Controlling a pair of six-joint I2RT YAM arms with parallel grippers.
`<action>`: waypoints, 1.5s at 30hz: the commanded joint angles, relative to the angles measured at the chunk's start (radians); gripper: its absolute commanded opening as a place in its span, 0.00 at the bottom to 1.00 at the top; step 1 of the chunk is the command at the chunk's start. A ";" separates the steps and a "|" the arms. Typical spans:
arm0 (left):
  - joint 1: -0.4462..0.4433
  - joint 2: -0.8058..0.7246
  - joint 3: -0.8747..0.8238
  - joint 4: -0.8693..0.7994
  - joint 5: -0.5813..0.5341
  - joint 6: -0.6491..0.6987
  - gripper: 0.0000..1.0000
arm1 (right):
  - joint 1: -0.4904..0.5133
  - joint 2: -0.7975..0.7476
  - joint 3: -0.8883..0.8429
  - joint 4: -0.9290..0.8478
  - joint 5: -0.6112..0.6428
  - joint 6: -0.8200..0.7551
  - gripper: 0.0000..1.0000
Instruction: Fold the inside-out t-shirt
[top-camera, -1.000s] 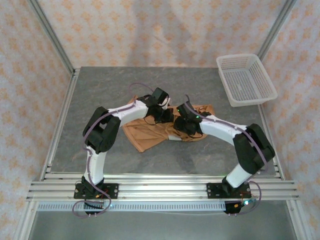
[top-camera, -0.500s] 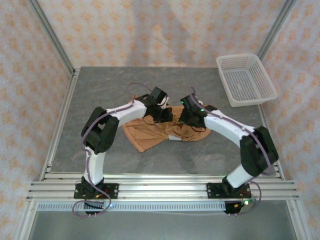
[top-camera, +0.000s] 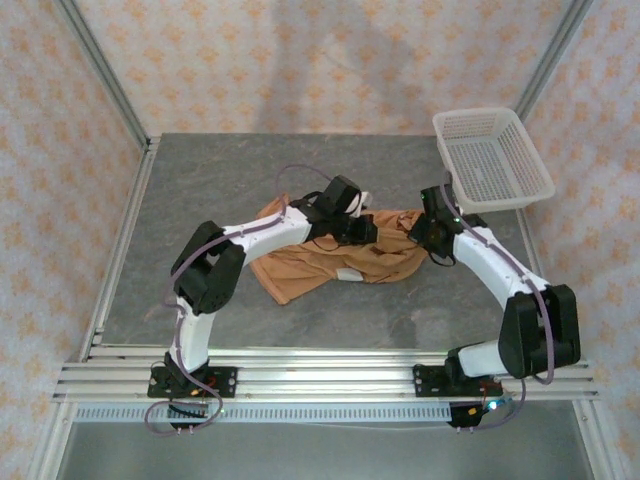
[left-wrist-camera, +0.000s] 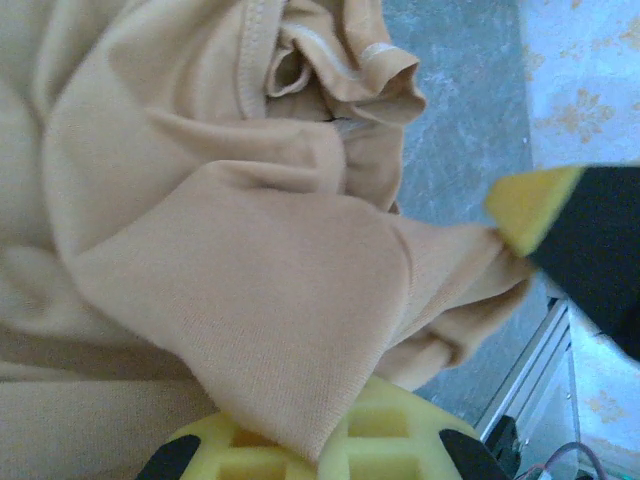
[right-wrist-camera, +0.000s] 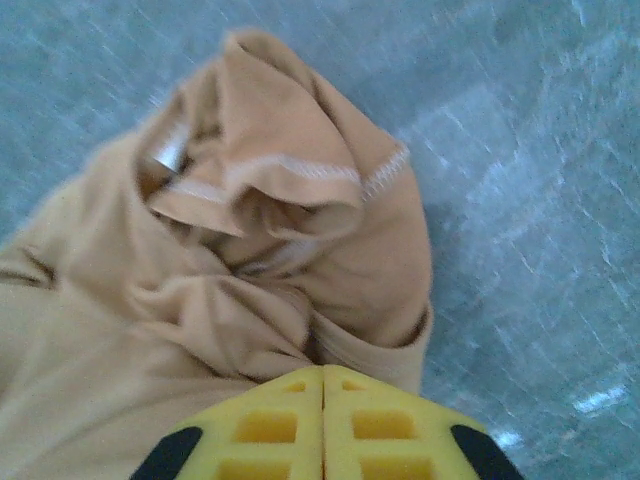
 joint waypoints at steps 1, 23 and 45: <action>-0.031 0.066 0.045 0.019 -0.001 -0.040 0.00 | -0.002 -0.005 -0.025 -0.090 0.060 0.002 0.28; -0.010 0.046 0.077 -0.081 -0.034 0.001 0.00 | 0.224 0.013 -0.088 0.097 0.074 0.164 0.00; 0.004 0.003 0.019 -0.049 -0.023 0.000 0.00 | 0.136 0.182 -0.006 0.156 0.137 0.162 0.48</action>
